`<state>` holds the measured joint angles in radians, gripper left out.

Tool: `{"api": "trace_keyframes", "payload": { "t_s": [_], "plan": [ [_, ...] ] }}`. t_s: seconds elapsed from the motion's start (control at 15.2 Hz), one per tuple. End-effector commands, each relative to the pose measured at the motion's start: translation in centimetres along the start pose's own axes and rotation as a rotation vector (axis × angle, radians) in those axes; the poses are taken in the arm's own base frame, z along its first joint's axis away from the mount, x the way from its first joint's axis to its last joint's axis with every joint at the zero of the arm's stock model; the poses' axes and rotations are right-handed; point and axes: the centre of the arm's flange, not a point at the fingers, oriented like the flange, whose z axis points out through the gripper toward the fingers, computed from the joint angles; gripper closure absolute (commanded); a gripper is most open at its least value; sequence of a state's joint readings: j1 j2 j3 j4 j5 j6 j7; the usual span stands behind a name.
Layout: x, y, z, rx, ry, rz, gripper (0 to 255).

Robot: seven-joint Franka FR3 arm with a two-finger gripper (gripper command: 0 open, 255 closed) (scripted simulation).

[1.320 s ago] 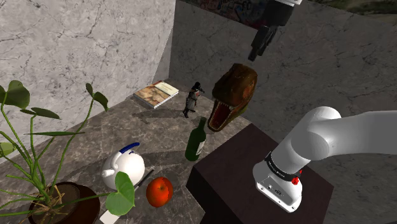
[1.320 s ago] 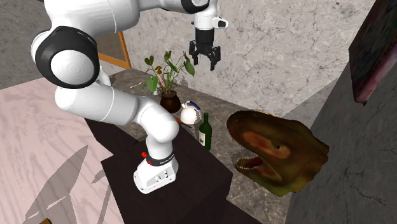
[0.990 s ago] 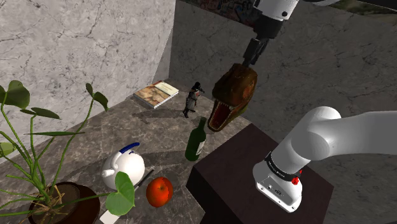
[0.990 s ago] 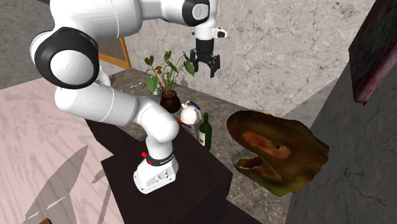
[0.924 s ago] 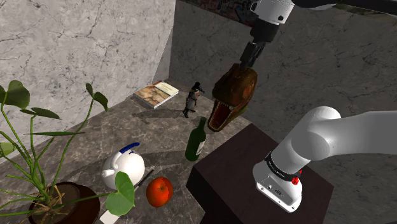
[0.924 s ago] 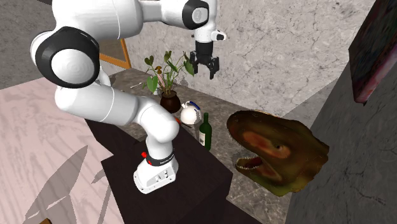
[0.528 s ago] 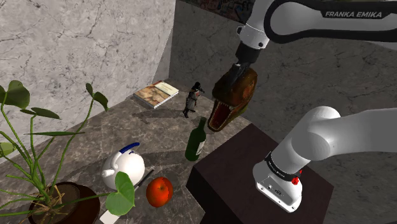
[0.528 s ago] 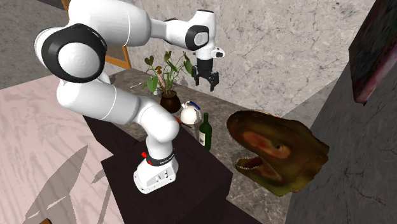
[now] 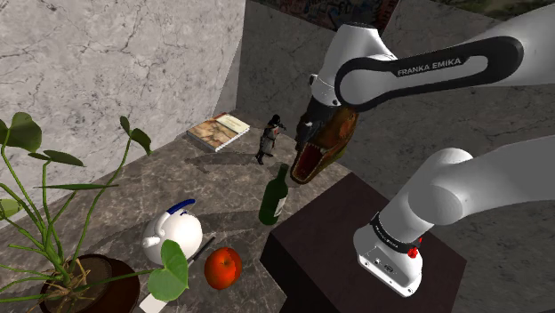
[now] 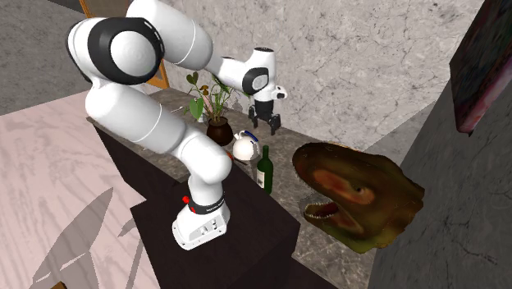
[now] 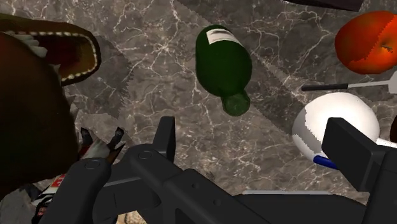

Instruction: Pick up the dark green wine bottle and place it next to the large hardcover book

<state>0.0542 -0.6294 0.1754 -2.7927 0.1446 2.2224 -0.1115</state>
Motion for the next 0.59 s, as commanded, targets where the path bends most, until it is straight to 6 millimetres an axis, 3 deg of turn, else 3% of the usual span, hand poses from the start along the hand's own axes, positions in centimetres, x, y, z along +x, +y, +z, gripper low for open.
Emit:
{"api": "trace_keyframes", "payload": {
  "t_s": [0.0,0.4,0.53],
  "plan": [
    [0.5,-0.4,2.7,-0.002,0.007,-0.001,0],
    [2.0,-1.2,10.4,-0.009,0.018,-0.004,0],
    [2.2,-1.3,11.5,-0.009,0.019,-0.004,0]
  ]
}}
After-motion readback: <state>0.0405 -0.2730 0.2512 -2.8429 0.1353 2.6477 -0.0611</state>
